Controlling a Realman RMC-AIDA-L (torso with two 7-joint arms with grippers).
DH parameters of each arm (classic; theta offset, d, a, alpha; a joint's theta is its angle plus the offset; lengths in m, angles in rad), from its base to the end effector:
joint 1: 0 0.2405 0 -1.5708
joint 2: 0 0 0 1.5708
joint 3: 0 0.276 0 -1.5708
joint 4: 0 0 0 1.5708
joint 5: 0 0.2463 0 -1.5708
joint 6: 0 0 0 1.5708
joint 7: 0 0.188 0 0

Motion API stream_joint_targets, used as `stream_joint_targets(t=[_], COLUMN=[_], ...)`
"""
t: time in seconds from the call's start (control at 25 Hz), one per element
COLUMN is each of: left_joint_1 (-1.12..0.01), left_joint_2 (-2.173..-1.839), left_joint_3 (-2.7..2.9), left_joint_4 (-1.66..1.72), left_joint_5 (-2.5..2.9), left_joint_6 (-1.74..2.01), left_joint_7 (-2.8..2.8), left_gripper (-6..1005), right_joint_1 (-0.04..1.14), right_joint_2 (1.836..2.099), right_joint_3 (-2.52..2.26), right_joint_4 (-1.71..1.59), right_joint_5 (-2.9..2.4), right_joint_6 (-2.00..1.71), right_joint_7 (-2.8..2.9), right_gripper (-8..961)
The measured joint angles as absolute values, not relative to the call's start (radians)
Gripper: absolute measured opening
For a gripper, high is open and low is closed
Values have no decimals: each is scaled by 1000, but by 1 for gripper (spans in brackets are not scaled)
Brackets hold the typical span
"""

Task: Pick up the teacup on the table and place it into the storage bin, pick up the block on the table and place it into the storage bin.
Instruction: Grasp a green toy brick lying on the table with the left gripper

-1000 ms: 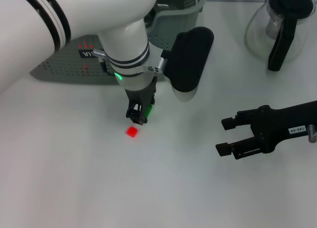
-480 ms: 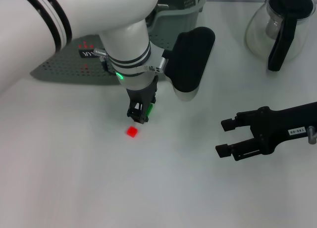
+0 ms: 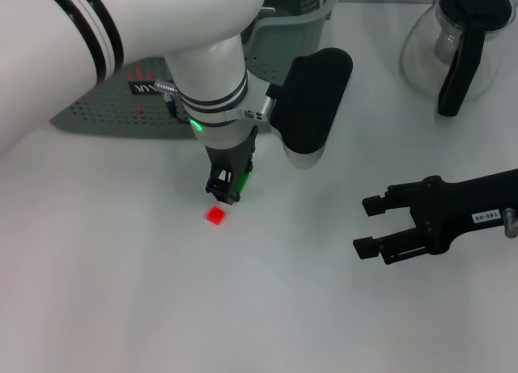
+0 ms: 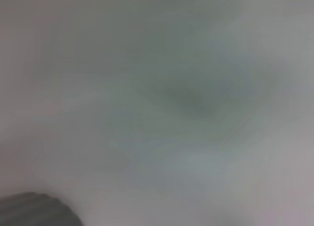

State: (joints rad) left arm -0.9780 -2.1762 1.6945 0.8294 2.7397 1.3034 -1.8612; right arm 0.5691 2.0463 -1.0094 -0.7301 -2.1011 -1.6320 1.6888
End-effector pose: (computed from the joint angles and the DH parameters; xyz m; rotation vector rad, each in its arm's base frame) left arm -0.1690 0.4228 -0.1689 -2.8407 0.5406 1.1136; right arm 0.2643 0.3577 -0.0761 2.9660 -0.7830 -0.3055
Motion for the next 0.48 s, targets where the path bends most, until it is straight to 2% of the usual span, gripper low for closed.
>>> stream_joint_targets(t=[0.48], left_joint_1=[-983], left_joint_2=[-2177], left_joint_3=[1708], left_joint_4=[827], left_joint_5=[2739], left_joint_6=[1304], left_joint_7=[-1866], left_gripper=[477], right_joint_1=[566], right_joint_2=[2048], right_joint_3=[-1009], right_joint_4=[-729], right_joint_5=[-2100], right_joint_6=[-1632], right_joint_7=[1687], right_gripper=[882])
